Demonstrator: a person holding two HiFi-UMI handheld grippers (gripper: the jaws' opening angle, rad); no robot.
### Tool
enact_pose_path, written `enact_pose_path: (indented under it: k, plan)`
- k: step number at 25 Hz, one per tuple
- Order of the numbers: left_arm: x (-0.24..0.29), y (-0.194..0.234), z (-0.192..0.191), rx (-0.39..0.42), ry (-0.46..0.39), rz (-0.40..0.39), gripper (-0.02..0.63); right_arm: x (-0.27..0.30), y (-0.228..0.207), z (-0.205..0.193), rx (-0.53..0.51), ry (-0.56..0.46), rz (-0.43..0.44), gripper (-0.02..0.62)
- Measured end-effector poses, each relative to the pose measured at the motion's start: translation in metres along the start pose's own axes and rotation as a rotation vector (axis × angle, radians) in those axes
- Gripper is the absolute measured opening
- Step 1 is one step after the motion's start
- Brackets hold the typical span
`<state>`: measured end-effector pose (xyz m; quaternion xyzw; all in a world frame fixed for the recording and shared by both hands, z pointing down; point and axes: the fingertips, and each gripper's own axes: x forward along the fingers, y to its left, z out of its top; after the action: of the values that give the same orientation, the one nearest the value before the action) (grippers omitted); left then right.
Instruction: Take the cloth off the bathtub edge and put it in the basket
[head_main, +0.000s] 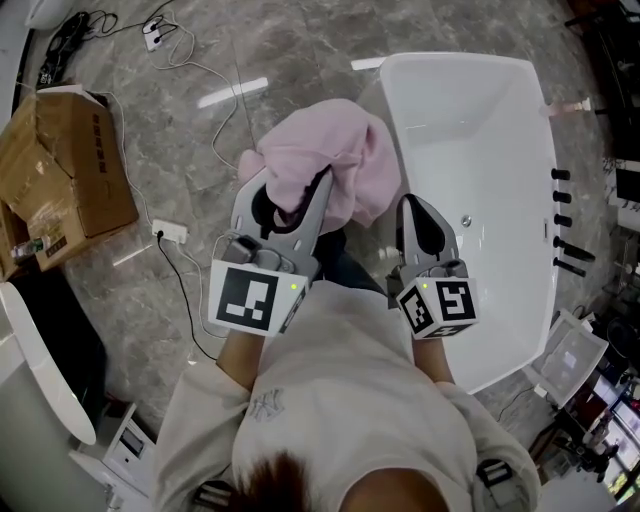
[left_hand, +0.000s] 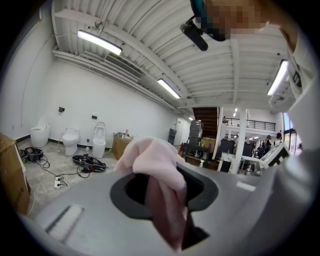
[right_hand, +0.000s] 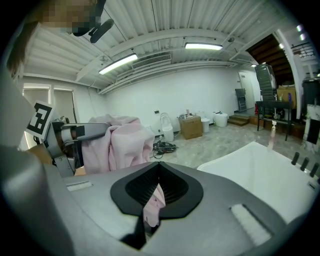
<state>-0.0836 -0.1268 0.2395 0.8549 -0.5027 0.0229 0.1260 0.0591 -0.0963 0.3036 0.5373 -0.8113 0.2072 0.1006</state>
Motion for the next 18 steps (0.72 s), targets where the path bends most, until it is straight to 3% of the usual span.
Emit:
enact_pose_path:
  k: [4,18]
  plan:
    - [0.007,0.000,-0.016,-0.040,0.015,-0.004,0.163,0.004,0.001,-0.014,0.013,0.028,-0.003,-0.002]
    - [0.018,0.009,-0.095,-0.070,0.105,-0.010,0.163,0.010,-0.001,-0.059,0.039,0.112,-0.038,0.000]
